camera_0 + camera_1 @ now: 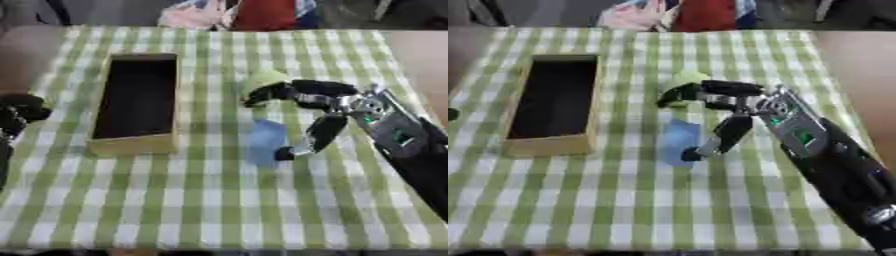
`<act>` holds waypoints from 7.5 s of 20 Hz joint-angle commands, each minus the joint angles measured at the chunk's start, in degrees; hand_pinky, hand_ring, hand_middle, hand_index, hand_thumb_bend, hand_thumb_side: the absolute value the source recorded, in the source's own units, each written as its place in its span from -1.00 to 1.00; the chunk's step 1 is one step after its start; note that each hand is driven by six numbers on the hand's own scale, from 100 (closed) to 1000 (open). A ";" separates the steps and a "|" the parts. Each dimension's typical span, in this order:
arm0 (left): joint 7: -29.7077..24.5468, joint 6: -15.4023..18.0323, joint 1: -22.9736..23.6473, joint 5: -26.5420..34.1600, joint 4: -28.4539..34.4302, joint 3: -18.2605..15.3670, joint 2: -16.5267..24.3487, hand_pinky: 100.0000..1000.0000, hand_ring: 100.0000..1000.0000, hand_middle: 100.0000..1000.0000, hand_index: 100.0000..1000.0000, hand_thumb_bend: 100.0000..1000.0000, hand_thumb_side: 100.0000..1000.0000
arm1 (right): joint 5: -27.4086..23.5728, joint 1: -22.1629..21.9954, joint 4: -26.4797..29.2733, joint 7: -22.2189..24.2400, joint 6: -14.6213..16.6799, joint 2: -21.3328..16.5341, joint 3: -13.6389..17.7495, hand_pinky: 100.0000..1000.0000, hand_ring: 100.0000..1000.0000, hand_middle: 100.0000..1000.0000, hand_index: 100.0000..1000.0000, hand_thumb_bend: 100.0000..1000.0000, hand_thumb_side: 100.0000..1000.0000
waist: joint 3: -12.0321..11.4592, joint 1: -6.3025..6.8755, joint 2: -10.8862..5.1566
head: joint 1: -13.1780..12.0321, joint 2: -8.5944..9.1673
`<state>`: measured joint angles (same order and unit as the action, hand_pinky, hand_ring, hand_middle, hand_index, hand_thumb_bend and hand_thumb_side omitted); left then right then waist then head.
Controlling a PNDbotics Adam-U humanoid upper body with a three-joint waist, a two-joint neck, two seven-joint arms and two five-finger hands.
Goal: Pick up objects on the table and place them in the box.
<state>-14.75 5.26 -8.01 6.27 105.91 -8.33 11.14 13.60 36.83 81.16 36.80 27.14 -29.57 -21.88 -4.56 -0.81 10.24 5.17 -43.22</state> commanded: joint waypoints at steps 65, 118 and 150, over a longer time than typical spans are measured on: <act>-0.69 -0.07 -0.76 0.99 1.13 1.01 1.80 0.49 0.25 0.20 0.32 -1.00 0.78 | 6.30 7.69 3.50 -16.76 1.45 -4.83 0.95 0.14 0.36 -0.22 0.43 -0.63 -1.00 | -2.52 -0.95 -1.75 | 1.66 1.02; -5.87 -1.69 -8.61 9.11 3.52 6.72 1.93 0.47 0.24 0.20 0.32 -1.00 0.72 | 13.30 17.23 -17.60 -14.81 10.46 -1.11 8.07 0.46 1.00 0.60 0.79 0.12 0.04 | -13.34 -2.19 -0.20 | 14.03 4.77; -5.73 -1.06 -8.11 7.38 3.36 6.51 1.21 0.46 0.24 0.20 0.32 -1.00 0.73 | 37.06 9.81 -30.29 -33.76 11.53 -3.50 12.97 0.36 0.83 -0.21 -0.01 -0.53 -0.82 | -10.61 -1.16 0.96 | 13.22 5.60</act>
<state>-20.56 4.02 -15.65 13.88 108.72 -1.37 12.00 50.76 45.42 50.45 3.80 38.67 -32.02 -9.38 -15.22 -2.10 12.06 18.32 -38.18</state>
